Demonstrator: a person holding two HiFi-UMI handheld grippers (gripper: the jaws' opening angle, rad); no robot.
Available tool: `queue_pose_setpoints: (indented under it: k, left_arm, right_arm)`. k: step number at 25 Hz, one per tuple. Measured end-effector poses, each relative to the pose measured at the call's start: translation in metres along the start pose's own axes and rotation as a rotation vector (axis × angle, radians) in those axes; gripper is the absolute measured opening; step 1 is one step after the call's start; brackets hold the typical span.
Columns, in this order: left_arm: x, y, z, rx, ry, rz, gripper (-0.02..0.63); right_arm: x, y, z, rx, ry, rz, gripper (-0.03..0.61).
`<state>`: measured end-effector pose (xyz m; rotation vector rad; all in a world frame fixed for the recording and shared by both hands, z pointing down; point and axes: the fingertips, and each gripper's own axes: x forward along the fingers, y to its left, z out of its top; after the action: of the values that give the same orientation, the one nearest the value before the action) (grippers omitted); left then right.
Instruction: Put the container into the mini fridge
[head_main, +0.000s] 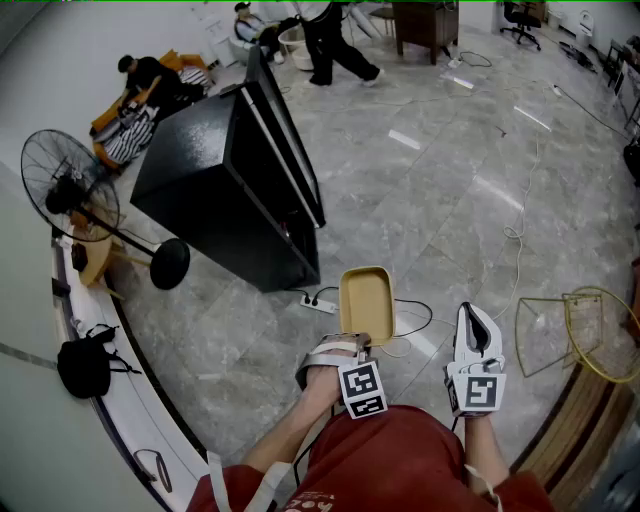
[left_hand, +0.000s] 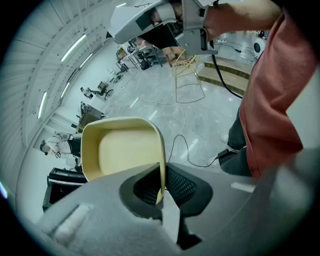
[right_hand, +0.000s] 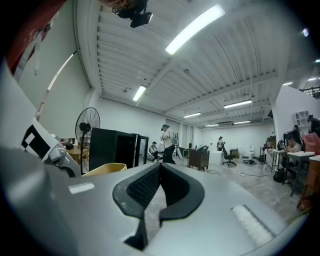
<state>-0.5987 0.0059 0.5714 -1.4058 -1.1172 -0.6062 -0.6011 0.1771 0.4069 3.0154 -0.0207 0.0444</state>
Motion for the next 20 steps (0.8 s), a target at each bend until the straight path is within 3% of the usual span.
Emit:
queue_pose_setpoints:
  k: [20]
  left_arm:
    - [0.005,0.019,-0.072,-0.061,-0.054,-0.009,0.020]
  right_arm:
    - [0.037,0.073,0.001,-0.019,0.035,-0.002,0.000]
